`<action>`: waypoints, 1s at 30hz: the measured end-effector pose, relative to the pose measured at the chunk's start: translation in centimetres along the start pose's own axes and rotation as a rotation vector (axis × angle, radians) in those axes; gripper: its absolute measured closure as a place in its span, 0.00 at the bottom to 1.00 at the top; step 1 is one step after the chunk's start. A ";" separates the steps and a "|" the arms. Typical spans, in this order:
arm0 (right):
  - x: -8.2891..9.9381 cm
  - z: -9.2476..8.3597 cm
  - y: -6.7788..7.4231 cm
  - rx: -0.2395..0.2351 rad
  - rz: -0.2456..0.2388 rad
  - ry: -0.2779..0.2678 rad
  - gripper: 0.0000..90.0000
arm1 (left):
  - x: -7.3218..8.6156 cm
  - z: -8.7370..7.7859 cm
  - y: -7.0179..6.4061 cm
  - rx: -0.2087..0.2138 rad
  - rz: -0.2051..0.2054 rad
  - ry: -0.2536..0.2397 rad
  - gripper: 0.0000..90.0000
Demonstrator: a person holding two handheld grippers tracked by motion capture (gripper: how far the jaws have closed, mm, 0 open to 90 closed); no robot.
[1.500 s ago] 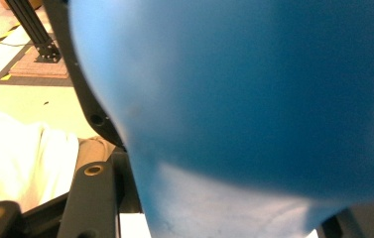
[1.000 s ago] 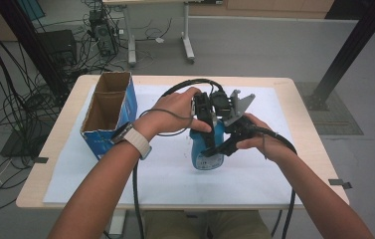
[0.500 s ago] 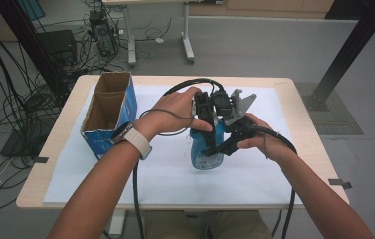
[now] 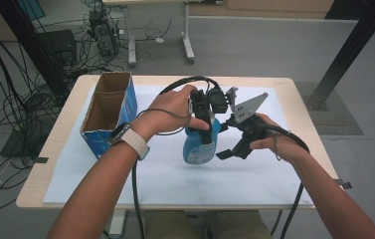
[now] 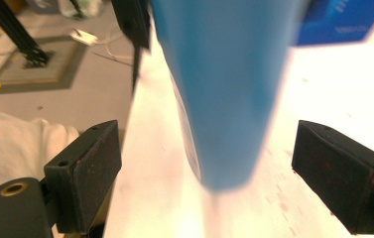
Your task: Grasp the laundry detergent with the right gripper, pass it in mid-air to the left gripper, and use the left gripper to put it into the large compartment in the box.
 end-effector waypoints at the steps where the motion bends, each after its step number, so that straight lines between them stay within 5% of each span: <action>1: 0.2 -0.4 -0.2 0.019 0.010 0.014 0.12 | 0.1 0.0 0.0 -0.004 -0.006 -0.001 0.41; 13: 3.2 -4.1 -1.5 0.134 0.051 0.204 0.09 | 0.6 -1.5 0.9 -0.061 -0.116 -0.001 0.41; 20: 4.0 -5.6 -1.5 0.163 0.055 0.235 0.09 | 1.0 -2.7 1.4 -0.094 -0.194 -0.002 0.41; 30: 4.4 -6.6 -1.5 0.182 0.058 0.253 0.09 | 1.0 -3.4 1.6 -0.112 -0.236 -0.001 0.41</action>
Point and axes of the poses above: each handheld gripper's, and its own axes: z roughly forward along the jaws, x roughly out of its underside, y roughly to its left, the point moved 7 cm from there along z, roughly forward along the jaws, and after that the axes turned 4 degrees about z, right-handed, at the moved point
